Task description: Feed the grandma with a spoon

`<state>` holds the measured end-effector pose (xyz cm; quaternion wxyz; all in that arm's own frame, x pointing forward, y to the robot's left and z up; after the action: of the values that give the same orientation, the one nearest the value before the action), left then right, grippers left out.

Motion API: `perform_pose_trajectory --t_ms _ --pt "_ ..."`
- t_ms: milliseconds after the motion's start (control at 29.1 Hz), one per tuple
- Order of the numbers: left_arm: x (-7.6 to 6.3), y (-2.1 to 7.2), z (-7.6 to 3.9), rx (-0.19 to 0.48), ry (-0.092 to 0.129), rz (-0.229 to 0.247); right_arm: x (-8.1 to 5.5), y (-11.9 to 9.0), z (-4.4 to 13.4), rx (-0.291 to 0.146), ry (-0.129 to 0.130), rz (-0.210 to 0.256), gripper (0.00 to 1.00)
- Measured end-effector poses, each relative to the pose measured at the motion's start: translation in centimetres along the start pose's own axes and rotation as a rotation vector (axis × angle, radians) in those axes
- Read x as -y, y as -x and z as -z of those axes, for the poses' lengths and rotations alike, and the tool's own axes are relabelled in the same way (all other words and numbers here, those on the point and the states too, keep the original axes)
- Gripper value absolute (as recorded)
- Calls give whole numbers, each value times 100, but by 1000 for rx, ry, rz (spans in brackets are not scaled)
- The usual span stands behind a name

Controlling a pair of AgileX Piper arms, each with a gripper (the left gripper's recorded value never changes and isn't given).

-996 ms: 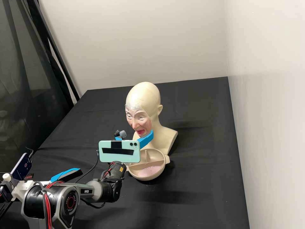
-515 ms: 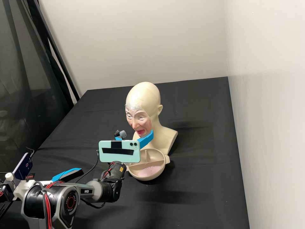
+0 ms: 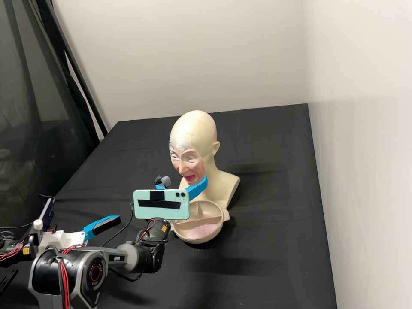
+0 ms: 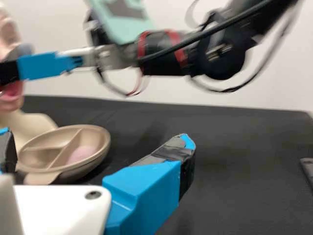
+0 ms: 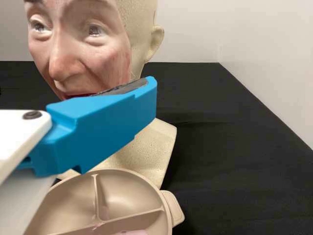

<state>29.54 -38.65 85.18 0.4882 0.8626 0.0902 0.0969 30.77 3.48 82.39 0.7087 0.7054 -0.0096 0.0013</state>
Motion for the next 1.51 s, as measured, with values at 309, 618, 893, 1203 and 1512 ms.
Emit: perform_pose_trajectory --t_ms 309,618,893,1203,1512 --pt "72 -29 346 -116 24 31 0 0 0 0 0 0 100" --pt "98 -34 390 -131 27 42 0 0 0 0 0 0 100" --pt "98 -34 390 -131 27 42 0 0 0 0 0 0 100" --pt "99 -35 382 -128 26 43 26 100 -122 42 -35 12 100" --pt "112 -41 323 -109 23 48 70 326 -239 77 -56 41 0"
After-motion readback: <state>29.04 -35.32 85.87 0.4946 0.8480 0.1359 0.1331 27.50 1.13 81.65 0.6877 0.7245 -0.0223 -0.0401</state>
